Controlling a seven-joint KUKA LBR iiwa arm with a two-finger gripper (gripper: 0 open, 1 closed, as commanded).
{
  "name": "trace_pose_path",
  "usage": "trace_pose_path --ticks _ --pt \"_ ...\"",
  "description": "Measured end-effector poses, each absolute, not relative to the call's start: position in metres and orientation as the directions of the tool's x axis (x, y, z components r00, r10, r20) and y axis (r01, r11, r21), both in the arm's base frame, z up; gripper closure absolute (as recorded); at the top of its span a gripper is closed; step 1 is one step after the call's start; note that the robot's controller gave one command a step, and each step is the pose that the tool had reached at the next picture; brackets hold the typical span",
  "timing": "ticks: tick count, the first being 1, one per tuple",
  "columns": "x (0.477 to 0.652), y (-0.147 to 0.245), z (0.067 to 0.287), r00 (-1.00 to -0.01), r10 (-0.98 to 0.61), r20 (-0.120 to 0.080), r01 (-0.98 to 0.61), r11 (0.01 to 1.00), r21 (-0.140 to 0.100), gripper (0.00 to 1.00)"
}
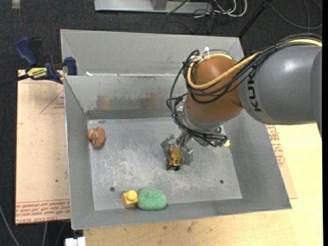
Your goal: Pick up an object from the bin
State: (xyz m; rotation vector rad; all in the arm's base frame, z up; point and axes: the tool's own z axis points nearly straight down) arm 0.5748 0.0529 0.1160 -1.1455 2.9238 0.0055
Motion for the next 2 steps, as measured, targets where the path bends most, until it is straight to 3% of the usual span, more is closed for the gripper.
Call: trace_pose_path --ticks 2 --pt "0.5748 0.0529 0.1159 -0.734 -0.679 -0.003 -0.679 0.734 0.003 1.0"
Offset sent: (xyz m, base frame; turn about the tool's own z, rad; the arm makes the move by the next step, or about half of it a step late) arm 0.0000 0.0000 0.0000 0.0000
